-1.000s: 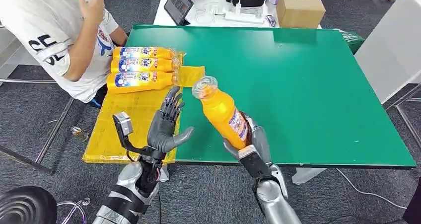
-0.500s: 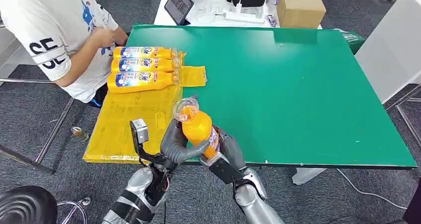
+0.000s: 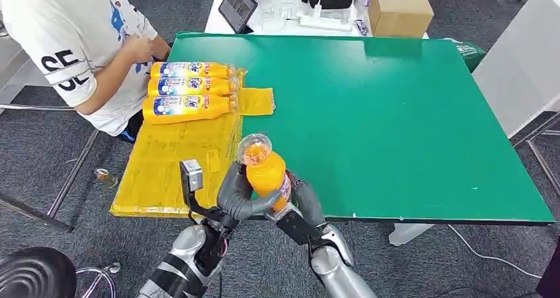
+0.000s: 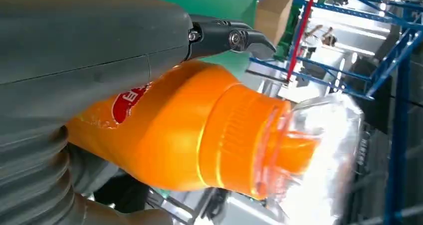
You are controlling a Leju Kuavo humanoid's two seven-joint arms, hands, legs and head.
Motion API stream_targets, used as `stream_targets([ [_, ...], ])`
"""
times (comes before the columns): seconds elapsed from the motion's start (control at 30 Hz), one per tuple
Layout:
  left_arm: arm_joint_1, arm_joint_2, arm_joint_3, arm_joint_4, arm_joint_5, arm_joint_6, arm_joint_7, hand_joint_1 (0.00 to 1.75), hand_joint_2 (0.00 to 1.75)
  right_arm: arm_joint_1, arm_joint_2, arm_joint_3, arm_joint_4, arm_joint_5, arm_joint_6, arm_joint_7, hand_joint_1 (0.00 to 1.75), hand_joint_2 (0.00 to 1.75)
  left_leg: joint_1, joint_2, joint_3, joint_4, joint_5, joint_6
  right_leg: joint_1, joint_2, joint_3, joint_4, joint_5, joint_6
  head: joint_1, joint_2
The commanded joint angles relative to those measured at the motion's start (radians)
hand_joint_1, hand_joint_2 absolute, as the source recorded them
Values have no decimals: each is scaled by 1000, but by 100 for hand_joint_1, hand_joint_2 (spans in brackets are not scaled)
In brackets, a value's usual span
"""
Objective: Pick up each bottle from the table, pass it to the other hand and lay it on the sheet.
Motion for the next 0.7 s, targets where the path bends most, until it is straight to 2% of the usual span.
stream_targets([
  [0.03,-23,16,-64,102,-12,9,8,0,175,-72,4,53,55,-5,1,-3,175,175,1,7,8,-1,-3,2,2,4,7,-2,-1,-5,0,0],
  [0.07,-23,16,-64,102,-12,9,8,0,175,-72,4,53,55,-5,1,-3,175,175,0,4,4,-1,-1,1,1,2,3,-1,0,-3,0,0],
  [0.3,-35,8,-64,113,-110,102,-24,0,175,-64,3,84,31,-6,17,-1,175,175,0,3,3,0,-1,1,0,2,2,0,0,-2,0,0],
  [0.47,-34,7,-63,110,-124,109,-27,0,175,-64,3,89,29,-8,21,0,175,175,0,4,5,0,-2,1,1,2,4,-1,-1,-3,0,0],
  [0.53,-38,-1,-50,117,-140,103,-26,0,175,-64,9,137,59,-6,59,4,175,175,1,5,7,-1,-3,2,2,2,6,-1,-2,-4,0,0],
  [0.7,-45,-5,-44,129,-132,84,-26,0,175,-73,21,168,111,-6,84,-1,175,175,1,4,4,0,-2,1,1,2,3,-1,-1,-3,-1,0],
])
